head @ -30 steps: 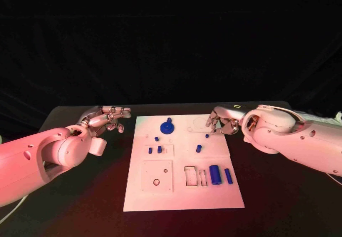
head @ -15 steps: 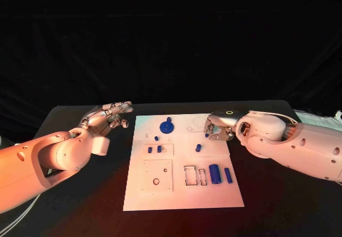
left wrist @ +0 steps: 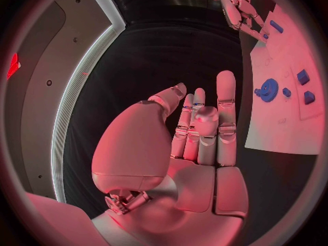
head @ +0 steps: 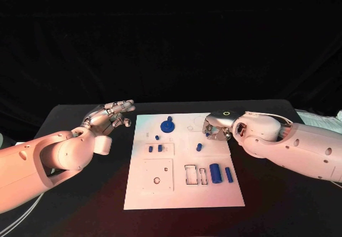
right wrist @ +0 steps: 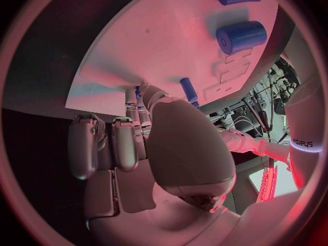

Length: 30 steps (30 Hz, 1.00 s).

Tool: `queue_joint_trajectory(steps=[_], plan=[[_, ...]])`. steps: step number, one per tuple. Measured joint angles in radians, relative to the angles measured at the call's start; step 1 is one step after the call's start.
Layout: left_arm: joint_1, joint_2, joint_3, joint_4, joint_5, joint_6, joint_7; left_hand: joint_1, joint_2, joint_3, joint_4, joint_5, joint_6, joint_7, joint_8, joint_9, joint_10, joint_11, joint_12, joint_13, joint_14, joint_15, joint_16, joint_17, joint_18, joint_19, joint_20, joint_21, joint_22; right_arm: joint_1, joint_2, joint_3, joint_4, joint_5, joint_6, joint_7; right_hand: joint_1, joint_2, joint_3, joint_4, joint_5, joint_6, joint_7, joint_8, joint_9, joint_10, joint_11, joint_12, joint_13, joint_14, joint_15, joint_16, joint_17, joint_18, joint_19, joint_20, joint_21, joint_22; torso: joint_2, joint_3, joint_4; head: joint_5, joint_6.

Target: Assemble the parts on the task board

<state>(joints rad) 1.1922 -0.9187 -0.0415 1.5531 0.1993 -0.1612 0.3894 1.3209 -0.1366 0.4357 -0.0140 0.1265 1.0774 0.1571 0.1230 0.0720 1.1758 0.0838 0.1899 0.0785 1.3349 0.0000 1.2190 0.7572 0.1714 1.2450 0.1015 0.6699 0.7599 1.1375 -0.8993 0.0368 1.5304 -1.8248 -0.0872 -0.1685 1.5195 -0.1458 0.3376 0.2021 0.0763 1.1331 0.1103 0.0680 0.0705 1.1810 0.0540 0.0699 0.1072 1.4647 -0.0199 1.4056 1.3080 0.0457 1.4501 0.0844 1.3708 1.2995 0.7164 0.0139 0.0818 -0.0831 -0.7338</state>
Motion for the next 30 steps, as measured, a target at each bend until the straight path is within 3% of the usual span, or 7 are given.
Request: queue_joint_trajectory(steps=[8,12,20,30], plan=[[0.0,0.0,0.0,0.001,0.001,0.001,-0.001,0.004,0.004,0.0,0.0,0.0,0.0,0.0,0.0,-0.001,0.0,0.0,0.0,0.0,-0.003,0.003,-0.006,-0.009,0.0,-0.007,0.0,-0.001,-0.003,-0.001,0.009,0.002,-0.005,-0.002,0.005,0.001,-0.005,0.024,0.084,-0.031,-0.02,0.046,-0.007,0.009,0.012,0.048,-0.005,0.003,-0.022,0.004,-0.004,0.0,0.0,0.0,0.004,-0.004,0.0,0.004,0.0,0.0,-0.0003,0.002,-0.005],[-0.001,0.0,0.0,0.0,0.001,0.002,-0.003,0.017,0.017,0.007,-0.013,0.0,-0.003,0.003,0.0,-0.003,-0.004,0.004,0.006,0.0,-0.007,0.0,-0.006,-0.013,0.0,-0.007,0.0,-0.005,-0.005,-0.001,0.011,0.002,-0.003,-0.005,0.009,0.002,-0.002,0.035,0.148,-0.07,-0.03,0.059,-0.009,0.009,0.019,0.065,0.007,0.003,-0.026,0.0,-0.007,0.0,0.0,0.0,0.007,-0.007,0.0,0.009,0.0,-0.0001,-0.0009,0.002,-0.006],[-0.001,0.001,0.0,-0.001,-0.001,0.004,-0.007,0.018,0.018,0.012,-0.018,0.0,-0.006,0.006,0.0,-0.003,-0.011,0.004,0.007,0.0,-0.01,0.002,-0.006,-0.015,0.0,-0.007,0.0,-0.005,-0.006,-0.003,0.011,0.003,0.0,-0.018,0.012,0.0,-0.017,0.048,0.178,-0.07,-0.028,0.073,-0.008,0.008,0.031,0.076,0.018,0.003,-0.03,0.0,-0.007,0.0,0.0,0.0,0.007,-0.007,0.007,0.009,0.0,-0.0005,-0.0012,0.0,-0.009],[-0.001,0.001,0.0,-0.002,-0.002,0.008,-0.014,0.018,0.018,0.012,-0.023,0.0,-0.011,0.011,0.0,-0.004,-0.016,0.009,0.007,-0.001,-0.01,0.002,-0.006,-0.019,0.0,-0.007,0.0,-0.005,-0.007,-0.009,0.005,-0.001,0.012,-0.033,-0.011,-0.012,-0.053,0.039,0.215,-0.085,-0.028,0.078,-0.003,0.003,0.037,0.081,0.023,-0.002,-0.031,0.0,-0.007,0.004,0.0,0.0,0.011,-0.011,0.007,0.008,-0.001,-0.0004,-0.0009,-0.002,-0.009]])
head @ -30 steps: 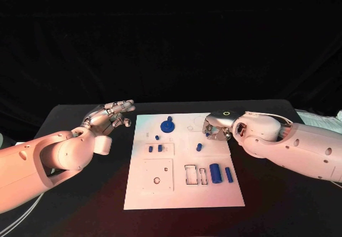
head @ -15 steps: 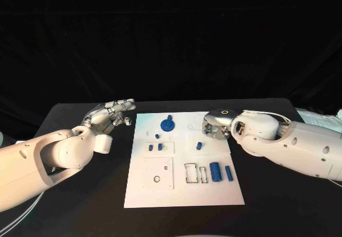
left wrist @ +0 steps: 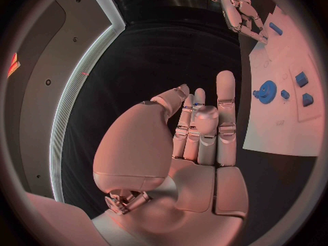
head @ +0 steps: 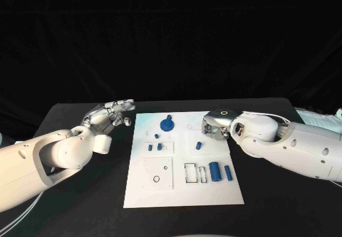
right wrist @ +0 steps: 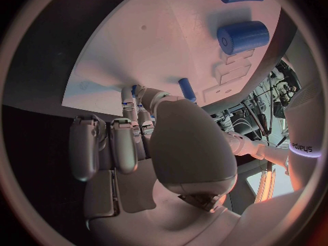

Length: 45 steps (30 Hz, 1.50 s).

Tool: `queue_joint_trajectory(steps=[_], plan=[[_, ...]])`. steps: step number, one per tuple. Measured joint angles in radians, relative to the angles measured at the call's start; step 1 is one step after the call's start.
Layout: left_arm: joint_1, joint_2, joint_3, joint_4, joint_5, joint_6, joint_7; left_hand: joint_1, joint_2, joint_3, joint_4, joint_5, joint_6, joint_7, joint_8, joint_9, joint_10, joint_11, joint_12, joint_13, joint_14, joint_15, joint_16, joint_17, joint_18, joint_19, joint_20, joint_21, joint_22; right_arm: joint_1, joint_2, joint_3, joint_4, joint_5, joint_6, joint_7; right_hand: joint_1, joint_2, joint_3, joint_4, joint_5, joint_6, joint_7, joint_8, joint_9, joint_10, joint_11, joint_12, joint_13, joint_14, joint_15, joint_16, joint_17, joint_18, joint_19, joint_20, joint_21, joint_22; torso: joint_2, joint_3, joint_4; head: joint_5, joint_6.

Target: Assemble the parts on the task board

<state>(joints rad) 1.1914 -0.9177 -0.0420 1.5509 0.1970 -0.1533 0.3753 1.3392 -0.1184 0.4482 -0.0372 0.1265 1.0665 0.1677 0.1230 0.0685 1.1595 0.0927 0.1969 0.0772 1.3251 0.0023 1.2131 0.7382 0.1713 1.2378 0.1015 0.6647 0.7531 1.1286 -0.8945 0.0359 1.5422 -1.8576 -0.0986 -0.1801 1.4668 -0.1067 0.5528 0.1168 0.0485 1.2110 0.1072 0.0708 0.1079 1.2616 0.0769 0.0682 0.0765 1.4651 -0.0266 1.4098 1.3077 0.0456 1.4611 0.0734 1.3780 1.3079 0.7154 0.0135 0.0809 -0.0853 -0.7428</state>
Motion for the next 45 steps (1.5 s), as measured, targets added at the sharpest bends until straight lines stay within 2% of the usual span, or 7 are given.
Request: queue_joint_trajectory(steps=[5,18,22,31,33,39,45], plan=[[0.0,0.0,0.0,-0.001,0.0,0.001,-0.003,0.0,0.0,0.003,-0.003,0.0,-0.011,0.004,0.0,-0.001,-0.012,0.005,0.004,-0.001,-0.005,0.004,0.0,-0.005,0.0,0.0,0.0,0.0,-0.001,-0.003,-0.01,-0.001,0.013,0.0,-0.018,-0.006,-0.004,-0.004,0.014,-0.013,0.0,0.0,0.0,0.0,0.002,0.001,0.001,-0.004,-0.001,0.0,0.0,0.0,0.0,0.0,0.0,0.0,0.005,0.0,-0.001,0.0,0.0002,-0.001,0.002],[0.0,0.003,0.0,-0.002,-0.001,0.0,-0.011,0.0,0.0,0.001,-0.01,0.0,-0.041,0.019,-0.005,-0.002,-0.051,0.015,0.005,-0.005,-0.013,0.013,-0.005,-0.015,0.0,-0.007,0.007,0.0,-0.004,0.008,-0.049,0.011,0.067,0.014,-0.049,-0.008,-0.011,-0.01,0.029,-0.029,0.0,0.0,0.0,0.002,0.003,0.003,0.003,-0.009,-0.005,0.0,0.0,0.0,0.0,0.0,0.0,0.0,0.005,0.0,0.0,-0.0002,-0.0007,-0.003,0.006],[-0.001,0.004,0.0,-0.002,-0.001,0.0,-0.013,0.0,0.0,0.0,-0.011,0.0,-0.045,0.016,-0.005,-0.002,-0.054,0.018,0.009,-0.005,-0.013,0.013,-0.005,-0.017,0.0,-0.007,0.007,0.0,-0.005,0.011,-0.063,0.015,0.097,0.024,-0.057,-0.007,-0.018,-0.012,0.044,-0.044,-0.001,0.0,0.0,0.002,0.003,0.004,0.003,-0.011,-0.004,0.0,0.0,0.0,0.0,0.0,0.0,0.0,0.005,0.0,0.0,-0.0002,-0.0007,-0.003,0.006],[-0.001,0.008,0.0,-0.002,-0.002,0.0,-0.015,0.0,0.0,0.0,-0.011,0.0,-0.048,0.019,-0.005,-0.002,-0.061,0.018,0.009,-0.005,-0.017,0.017,-0.005,-0.018,0.0,-0.011,0.011,0.0,-0.005,0.013,-0.061,0.018,0.186,0.042,-0.085,-0.002,-0.024,-0.016,0.05,-0.05,0.0,-0.001,0.0,0.002,0.003,0.004,0.004,-0.007,-0.004,0.001,0.002,0.0,0.0,0.0,0.0,0.0,0.005,0.0,0.0,-0.0001,0.0007,0.002,0.004],[-0.002,0.01,0.0,-0.001,-0.002,0.0,-0.015,0.0,0.0,0.0,-0.011,0.0,-0.048,0.019,-0.005,-0.002,-0.061,0.018,0.009,-0.005,-0.017,0.017,-0.005,-0.018,0.0,-0.011,0.011,0.0,-0.005,0.011,-0.053,0.018,0.208,0.045,-0.092,0.001,-0.026,-0.018,0.066,-0.066,0.002,0.0,0.0,0.002,0.005,0.004,0.004,-0.007,-0.004,0.002,0.002,0.0,0.0,0.0,0.0,0.0,0.005,0.0,0.0,-0.0008,0.0012,0.006,0.003],[-0.004,0.017,0.0,0.001,-0.002,0.0,-0.015,0.0,0.0,0.003,-0.014,0.0,-0.052,0.023,-0.005,-0.002,-0.064,0.022,0.012,-0.005,-0.017,0.017,-0.005,-0.018,0.0,-0.011,0.011,0.0,-0.005,-0.005,-0.015,0.018,0.245,0.048,-0.098,0.01,-0.026,-0.018,0.07,-0.07,0.002,0.004,0.004,0.002,0.005,0.003,0.004,-0.008,-0.005,0.002,0.002,0.0,0.0,0.0,0.0,0.0,0.005,-0.001,0.0,-0.0021,0.0012,0.026,0.001],[-0.004,0.035,0.0,-0.001,-0.002,0.0,-0.015,0.0,0.0,-0.003,-0.02,0.0,-0.063,0.027,-0.005,-0.002,-0.08,0.026,0.018,-0.005,-0.021,0.021,-0.005,-0.023,0.0,-0.014,0.014,-0.003,-0.006,-0.052,0.05,0.016,0.245,0.049,-0.098,0.023,-0.026,-0.018,0.078,-0.078,0.002,0.004,0.004,0.0,0.005,0.004,0.003,-0.009,-0.007,0.002,0.002,0.0,0.0,0.0,0.0,0.0,0.005,-0.001,-0.002,-0.0034,0.0,0.054,-0.006]])
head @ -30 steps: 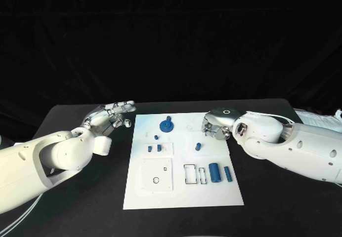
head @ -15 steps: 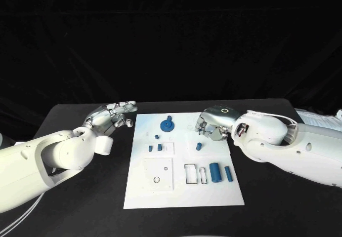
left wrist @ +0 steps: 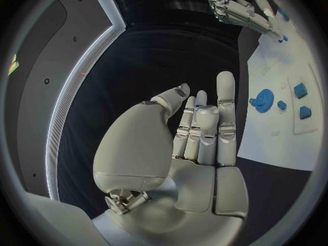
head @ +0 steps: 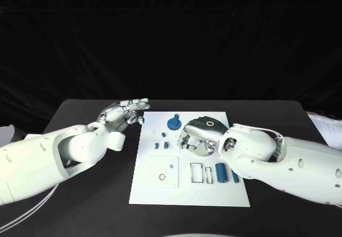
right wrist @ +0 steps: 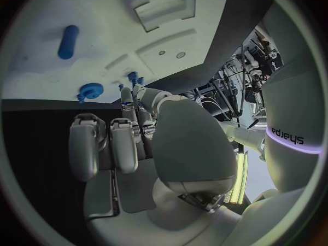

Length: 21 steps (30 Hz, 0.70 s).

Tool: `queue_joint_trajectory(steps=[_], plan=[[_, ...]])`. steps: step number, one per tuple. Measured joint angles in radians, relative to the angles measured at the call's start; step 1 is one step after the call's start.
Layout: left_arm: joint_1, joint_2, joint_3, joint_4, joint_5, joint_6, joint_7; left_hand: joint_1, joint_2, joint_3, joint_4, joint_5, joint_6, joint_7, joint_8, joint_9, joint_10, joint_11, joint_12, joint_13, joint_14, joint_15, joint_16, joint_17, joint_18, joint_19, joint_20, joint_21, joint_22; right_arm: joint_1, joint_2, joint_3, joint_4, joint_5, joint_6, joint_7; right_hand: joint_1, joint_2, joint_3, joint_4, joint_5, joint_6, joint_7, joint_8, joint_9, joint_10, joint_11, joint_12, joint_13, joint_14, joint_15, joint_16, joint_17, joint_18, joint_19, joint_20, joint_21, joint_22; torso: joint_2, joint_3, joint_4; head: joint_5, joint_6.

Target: Assemble the parts on the task board

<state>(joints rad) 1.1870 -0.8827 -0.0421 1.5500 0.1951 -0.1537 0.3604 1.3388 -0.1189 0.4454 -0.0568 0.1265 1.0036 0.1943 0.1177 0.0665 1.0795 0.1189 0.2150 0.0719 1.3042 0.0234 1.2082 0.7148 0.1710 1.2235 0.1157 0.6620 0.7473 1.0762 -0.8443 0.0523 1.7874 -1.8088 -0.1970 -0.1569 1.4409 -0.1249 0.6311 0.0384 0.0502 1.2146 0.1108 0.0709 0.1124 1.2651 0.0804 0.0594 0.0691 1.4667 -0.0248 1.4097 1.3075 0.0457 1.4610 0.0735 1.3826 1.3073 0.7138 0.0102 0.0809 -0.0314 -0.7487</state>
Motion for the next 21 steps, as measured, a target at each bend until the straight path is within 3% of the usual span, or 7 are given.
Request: queue_joint_trajectory(steps=[5,8,14,21], plan=[[0.0,0.016,0.0,-0.002,0.0,0.0,-0.001,-0.004,-0.004,-0.003,-0.003,0.0,-0.003,-0.003,0.0,0.0,-0.004,-0.003,0.0,0.0,-0.003,0.003,0.0,-0.003,0.0,0.0,0.0,-0.002,-0.001,-0.043,0.046,-0.002,-0.019,-0.001,0.0,0.013,0.0,0.0,0.005,-0.006,0.0,0.0,0.0,0.0,0.001,0.0,0.0,-0.001,0.0,0.0,0.0,0.0,0.001,0.0,0.0,0.0,0.0,0.0,-0.001,-0.0019,0.0001,0.028,-0.012],[0.0,0.023,0.0,-0.003,0.0,-0.001,-0.002,-0.004,-0.004,-0.003,-0.003,0.0,-0.007,0.0,0.0,0.0,-0.008,0.0,0.005,0.0,-0.003,0.003,0.0,-0.003,0.0,0.0,0.0,-0.002,-0.001,-0.062,0.064,-0.004,-0.034,-0.002,0.0,0.019,0.0,0.0,0.007,-0.007,0.0,0.0,0.0,0.0,0.002,0.0,0.0,-0.003,0.0,0.0,0.0,0.0,0.001,0.0,0.0,0.0,0.0,0.001,-0.001,-0.0019,-0.0002,0.038,-0.017],[0.0,0.033,0.0,-0.005,0.0,-0.001,-0.005,-0.004,-0.004,-0.006,-0.006,0.0,-0.007,0.0,0.0,0.001,-0.01,0.003,0.006,0.0,-0.007,0.007,0.0,-0.008,0.0,-0.004,0.004,-0.002,-0.001,-0.085,0.088,-0.007,-0.059,-0.007,0.002,0.026,0.0,0.0,0.008,-0.009,-0.001,0.0,0.0,-0.002,0.002,0.0,0.0,-0.004,0.0,0.0,0.0,0.0,0.001,0.0,0.0,0.0,0.0,0.001,-0.001,-0.0019,-0.0007,0.047,-0.024],[0.0,0.035,0.0,-0.006,0.0,-0.001,-0.007,-0.004,-0.004,-0.006,-0.006,0.0,-0.007,0.0,0.0,0.001,-0.011,0.004,0.006,0.0,-0.007,0.007,0.0,-0.008,0.0,-0.004,0.004,-0.002,-0.001,-0.095,0.098,-0.01,-0.067,-0.013,0.005,0.03,0.002,0.001,0.008,-0.009,-0.002,0.0,0.0,-0.003,0.001,0.0,0.0,-0.002,0.0,0.0,0.0,0.0,0.0,0.0,0.0,0.0,0.0,0.001,0.0,-0.0008,-0.0007,0.052,-0.034]])
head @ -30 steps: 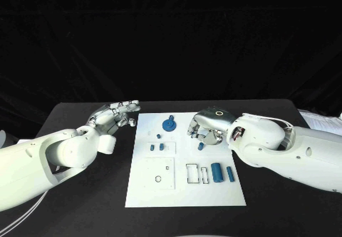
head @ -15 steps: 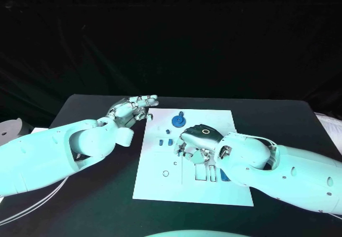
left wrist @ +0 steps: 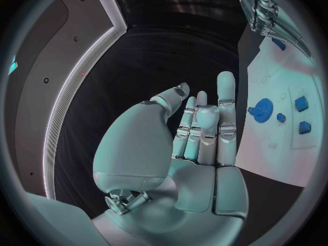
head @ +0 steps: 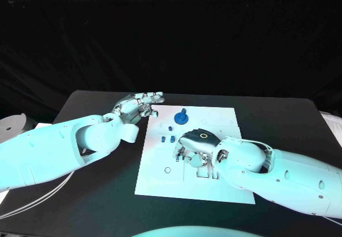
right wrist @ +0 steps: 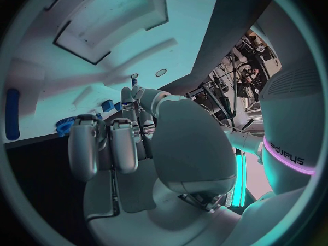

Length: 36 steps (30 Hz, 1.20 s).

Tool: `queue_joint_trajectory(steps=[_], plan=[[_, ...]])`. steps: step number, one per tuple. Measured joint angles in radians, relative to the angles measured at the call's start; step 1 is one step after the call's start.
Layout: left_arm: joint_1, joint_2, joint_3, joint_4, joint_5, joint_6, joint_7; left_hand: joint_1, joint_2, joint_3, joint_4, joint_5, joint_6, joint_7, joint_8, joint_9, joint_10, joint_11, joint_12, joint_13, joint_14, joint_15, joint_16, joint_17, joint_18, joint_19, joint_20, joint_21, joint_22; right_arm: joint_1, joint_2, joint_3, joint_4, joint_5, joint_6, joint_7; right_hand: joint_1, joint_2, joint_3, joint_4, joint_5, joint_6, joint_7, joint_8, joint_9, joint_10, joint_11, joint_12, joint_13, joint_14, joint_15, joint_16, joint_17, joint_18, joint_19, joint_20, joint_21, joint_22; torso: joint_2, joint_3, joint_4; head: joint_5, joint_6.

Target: Assemble the parts on the task board

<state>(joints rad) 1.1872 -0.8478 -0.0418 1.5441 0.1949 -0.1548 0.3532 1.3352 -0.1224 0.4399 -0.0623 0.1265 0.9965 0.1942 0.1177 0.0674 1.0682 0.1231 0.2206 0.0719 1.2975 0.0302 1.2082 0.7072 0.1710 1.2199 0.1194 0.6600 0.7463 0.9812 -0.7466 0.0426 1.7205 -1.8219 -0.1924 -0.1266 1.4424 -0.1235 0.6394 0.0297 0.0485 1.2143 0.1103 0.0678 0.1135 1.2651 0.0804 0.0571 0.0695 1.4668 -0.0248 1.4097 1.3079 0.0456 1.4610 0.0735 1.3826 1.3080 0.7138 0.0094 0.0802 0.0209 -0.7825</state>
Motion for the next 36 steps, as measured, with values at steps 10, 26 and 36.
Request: queue_joint_trajectory(steps=[10,26,36], plan=[[0.0,0.0,0.0,-0.003,0.0,0.0,-0.002,0.0,0.0,0.0,0.0,0.0,-0.005,0.005,0.0,0.0,-0.005,-0.005,0.006,0.0,-0.003,-0.004,0.0,-0.002,0.0,0.0,0.0,0.0,-0.001,-0.011,0.011,-0.001,-0.008,-0.006,0.001,0.004,0.0,0.0,0.0,0.0,0.004,-0.002,-0.002,-0.003,0.001,0.0,0.0,0.003,0.0,0.0,0.0,0.0,0.0,0.0,0.0,0.0,0.0,0.0,0.0,0.0012,-0.0003,0.01,-0.011],[0.0,0.0,0.0,-0.008,0.0,0.0,-0.008,0.0,0.0,-0.003,-0.003,0.0,-0.009,0.002,0.004,0.001,-0.01,0.0,0.006,0.0,-0.007,0.0,0.0,-0.004,0.0,0.0,0.0,0.0,-0.001,-0.015,0.012,-0.003,-0.015,-0.03,-0.001,-0.002,-0.004,0.004,0.004,-0.004,0.005,-0.001,0.002,0.0,0.001,0.0,0.0,0.003,0.0,0.0,0.0,0.004,0.0,0.0,0.0,0.0,0.0,0.0,0.0,0.0006,-0.0002,0.01,-0.014],[0.0,-0.001,0.0,-0.008,-0.003,0.001,-0.012,0.0,0.0,-0.003,-0.003,0.0,-0.013,0.005,0.004,0.001,-0.01,0.0,0.012,0.0,-0.007,0.0,0.0,-0.005,0.0,-0.004,0.004,0.0,-0.001,-0.015,0.016,-0.003,-0.014,-0.043,0.004,-0.01,-0.004,0.004,0.004,-0.004,0.005,-0.001,0.002,0.0,0.001,0.0,0.0,0.003,0.0,0.0,0.0,0.004,0.0,0.0,0.0,0.0,0.0,0.0,0.0,-0.0005,0.0,0.01,-0.016]])
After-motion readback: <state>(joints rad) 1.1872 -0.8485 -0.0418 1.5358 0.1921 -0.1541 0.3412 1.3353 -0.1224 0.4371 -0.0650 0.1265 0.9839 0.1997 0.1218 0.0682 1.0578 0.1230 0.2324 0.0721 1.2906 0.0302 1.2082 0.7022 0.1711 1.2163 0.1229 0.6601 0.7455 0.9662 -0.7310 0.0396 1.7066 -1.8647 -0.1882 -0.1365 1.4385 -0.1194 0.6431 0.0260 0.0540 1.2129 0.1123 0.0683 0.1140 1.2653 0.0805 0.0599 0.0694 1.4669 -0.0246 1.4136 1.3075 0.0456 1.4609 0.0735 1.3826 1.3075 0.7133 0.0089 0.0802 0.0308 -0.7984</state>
